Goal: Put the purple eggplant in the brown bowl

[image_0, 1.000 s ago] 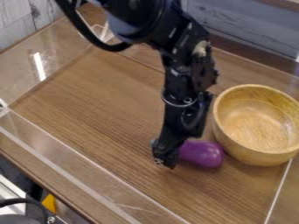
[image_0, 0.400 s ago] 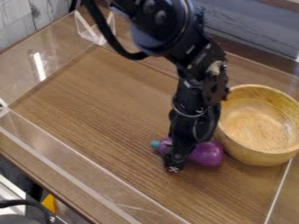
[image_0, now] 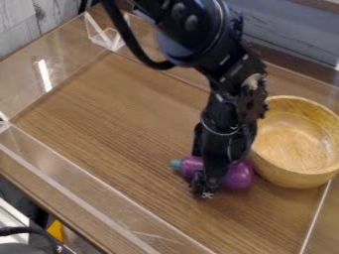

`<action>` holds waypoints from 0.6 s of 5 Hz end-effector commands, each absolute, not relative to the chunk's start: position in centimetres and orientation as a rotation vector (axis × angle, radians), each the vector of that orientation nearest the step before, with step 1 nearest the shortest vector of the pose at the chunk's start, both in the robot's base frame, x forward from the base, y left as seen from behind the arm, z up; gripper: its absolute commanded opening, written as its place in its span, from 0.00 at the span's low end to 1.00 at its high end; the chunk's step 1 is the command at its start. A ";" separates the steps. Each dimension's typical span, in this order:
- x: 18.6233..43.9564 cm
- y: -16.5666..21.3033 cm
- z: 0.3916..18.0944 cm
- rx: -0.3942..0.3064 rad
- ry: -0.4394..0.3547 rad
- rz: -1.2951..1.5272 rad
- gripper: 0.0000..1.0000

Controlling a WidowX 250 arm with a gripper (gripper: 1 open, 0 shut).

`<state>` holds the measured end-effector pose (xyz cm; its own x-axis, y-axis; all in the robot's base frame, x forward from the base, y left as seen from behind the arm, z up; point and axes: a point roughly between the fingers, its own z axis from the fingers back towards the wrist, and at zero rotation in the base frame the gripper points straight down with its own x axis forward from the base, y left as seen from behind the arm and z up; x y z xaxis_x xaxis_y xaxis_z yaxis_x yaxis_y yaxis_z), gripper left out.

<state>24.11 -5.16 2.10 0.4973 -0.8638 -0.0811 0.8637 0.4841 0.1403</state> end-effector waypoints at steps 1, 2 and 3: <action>24.2 -5.3 2.6 0.178 -0.020 -1.002 1.00; 24.2 -5.5 2.6 0.175 -0.022 -1.002 1.00; 24.1 -5.7 2.6 0.173 -0.025 -1.001 0.00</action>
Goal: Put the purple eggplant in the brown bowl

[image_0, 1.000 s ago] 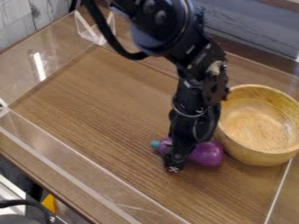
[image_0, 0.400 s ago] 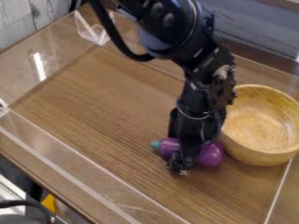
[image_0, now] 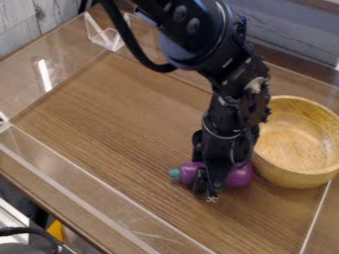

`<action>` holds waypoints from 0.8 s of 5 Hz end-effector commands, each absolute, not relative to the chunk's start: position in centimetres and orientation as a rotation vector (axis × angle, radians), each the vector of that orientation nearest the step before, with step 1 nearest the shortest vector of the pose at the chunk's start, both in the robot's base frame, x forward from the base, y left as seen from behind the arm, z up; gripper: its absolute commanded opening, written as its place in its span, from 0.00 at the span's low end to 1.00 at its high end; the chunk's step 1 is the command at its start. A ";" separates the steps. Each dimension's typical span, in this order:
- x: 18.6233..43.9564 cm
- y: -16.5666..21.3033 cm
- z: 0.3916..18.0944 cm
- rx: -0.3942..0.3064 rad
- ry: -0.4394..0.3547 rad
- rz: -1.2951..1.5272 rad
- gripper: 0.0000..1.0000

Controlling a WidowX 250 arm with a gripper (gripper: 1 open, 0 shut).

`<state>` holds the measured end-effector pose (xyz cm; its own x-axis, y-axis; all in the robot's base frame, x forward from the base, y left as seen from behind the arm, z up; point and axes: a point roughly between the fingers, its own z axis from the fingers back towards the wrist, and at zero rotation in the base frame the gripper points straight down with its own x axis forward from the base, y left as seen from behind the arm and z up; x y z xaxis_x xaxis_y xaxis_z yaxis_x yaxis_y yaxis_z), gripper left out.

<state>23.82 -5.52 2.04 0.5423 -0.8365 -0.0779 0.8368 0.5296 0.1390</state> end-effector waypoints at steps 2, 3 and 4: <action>24.2 -5.5 2.9 0.169 -0.013 -1.013 0.00; 24.2 -5.7 2.7 0.167 -0.005 -0.996 0.00; 23.9 -5.3 3.8 0.164 0.008 -0.913 0.00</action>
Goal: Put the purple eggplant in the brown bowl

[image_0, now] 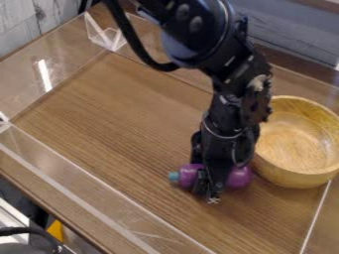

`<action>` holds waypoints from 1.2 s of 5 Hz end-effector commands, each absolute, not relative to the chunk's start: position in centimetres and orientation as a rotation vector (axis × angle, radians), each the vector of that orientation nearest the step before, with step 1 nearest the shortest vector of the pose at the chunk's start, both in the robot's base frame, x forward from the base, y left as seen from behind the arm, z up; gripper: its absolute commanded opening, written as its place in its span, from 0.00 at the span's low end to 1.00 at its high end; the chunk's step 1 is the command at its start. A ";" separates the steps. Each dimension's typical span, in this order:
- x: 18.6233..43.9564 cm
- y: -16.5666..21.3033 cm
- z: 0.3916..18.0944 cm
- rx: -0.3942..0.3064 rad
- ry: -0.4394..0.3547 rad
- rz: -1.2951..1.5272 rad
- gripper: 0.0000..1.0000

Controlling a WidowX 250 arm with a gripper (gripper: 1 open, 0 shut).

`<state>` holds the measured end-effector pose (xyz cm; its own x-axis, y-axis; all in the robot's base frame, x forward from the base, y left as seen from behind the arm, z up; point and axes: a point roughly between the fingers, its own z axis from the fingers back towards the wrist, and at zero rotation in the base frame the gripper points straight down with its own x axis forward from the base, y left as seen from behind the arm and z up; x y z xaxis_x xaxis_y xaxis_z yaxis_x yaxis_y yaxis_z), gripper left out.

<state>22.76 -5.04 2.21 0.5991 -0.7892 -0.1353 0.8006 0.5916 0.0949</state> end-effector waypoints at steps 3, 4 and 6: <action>25.5 -5.8 7.5 0.158 0.017 -0.727 0.00; 25.3 -7.9 6.9 0.156 0.014 -0.699 0.00; 25.6 -12.2 5.9 0.152 0.014 -0.643 0.00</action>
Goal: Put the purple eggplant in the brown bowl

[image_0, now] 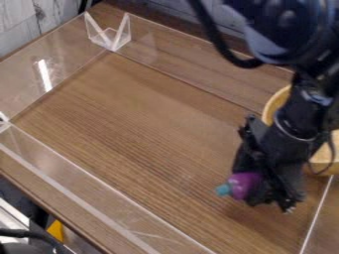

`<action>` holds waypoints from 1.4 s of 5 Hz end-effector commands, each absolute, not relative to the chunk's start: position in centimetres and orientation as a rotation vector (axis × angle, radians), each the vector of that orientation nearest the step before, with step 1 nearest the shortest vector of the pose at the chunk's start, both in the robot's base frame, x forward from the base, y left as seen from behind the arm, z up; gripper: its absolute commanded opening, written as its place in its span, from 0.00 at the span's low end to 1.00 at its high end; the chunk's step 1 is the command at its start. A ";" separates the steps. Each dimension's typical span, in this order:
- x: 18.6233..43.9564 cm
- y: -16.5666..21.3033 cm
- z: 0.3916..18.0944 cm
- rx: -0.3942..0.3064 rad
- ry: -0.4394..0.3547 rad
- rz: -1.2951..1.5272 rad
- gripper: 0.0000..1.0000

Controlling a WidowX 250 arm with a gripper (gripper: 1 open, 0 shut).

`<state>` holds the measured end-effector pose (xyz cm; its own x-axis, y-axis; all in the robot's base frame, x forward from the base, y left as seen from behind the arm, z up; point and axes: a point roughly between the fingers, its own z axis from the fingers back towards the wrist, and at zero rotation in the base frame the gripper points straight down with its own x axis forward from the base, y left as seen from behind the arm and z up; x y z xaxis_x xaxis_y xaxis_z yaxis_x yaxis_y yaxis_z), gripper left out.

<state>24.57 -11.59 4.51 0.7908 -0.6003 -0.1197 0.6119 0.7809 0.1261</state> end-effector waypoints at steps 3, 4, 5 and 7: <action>25.3 -11.9 6.4 0.154 0.025 -0.545 0.00; 25.4 -11.5 6.7 0.154 0.029 -0.530 0.00; 25.2 -11.4 6.6 0.153 0.030 -0.532 0.00; 25.5 -11.5 6.6 0.153 0.032 -0.531 0.00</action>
<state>24.10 -11.25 4.78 0.8459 -0.5123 -0.1483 0.5303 0.8375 0.1316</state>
